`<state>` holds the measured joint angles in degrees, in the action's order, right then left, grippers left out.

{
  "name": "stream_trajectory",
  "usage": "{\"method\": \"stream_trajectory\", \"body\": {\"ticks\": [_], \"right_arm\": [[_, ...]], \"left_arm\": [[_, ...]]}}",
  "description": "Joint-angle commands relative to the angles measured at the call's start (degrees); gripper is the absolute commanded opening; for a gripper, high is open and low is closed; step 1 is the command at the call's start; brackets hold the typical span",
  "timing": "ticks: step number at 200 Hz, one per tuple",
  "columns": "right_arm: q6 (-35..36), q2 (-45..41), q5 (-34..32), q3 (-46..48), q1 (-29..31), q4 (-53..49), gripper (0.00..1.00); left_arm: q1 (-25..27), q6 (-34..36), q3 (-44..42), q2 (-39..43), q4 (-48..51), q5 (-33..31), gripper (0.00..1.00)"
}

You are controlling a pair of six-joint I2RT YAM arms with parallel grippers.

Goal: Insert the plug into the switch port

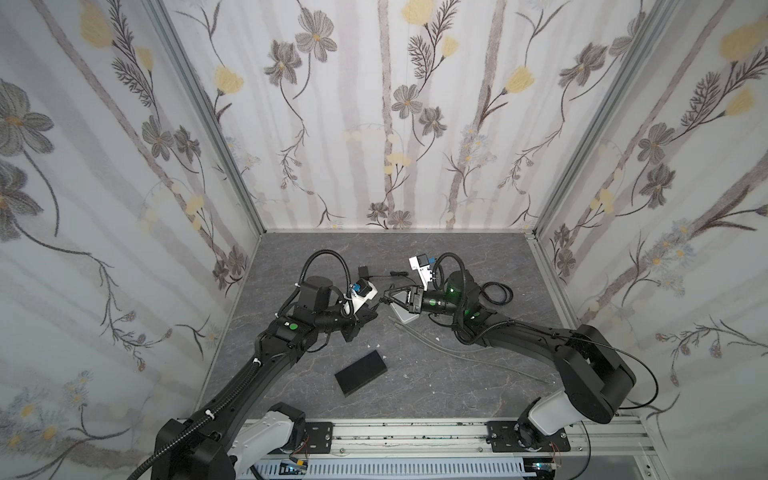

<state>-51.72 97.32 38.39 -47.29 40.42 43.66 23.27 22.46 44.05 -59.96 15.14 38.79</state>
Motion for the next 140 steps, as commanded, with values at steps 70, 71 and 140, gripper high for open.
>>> {"method": "stream_trajectory", "body": {"ticks": [70, 71, 140], "right_arm": [[10.12, -9.43, -6.74, 7.04, 0.02, -11.28, 0.17], [10.27, -9.52, -6.79, 6.99, 0.06, -11.43, 0.19], [29.25, -21.85, -12.79, 2.82, -0.04, -33.91, 0.34]], "left_arm": [[0.59, 2.65, 1.56, -0.08, 2.57, 2.23, 0.00], [0.57, 2.66, 1.60, -0.07, 2.59, 2.29, 0.00], [3.32, 8.54, 5.66, -5.44, 12.00, 5.92, 0.00]]}}
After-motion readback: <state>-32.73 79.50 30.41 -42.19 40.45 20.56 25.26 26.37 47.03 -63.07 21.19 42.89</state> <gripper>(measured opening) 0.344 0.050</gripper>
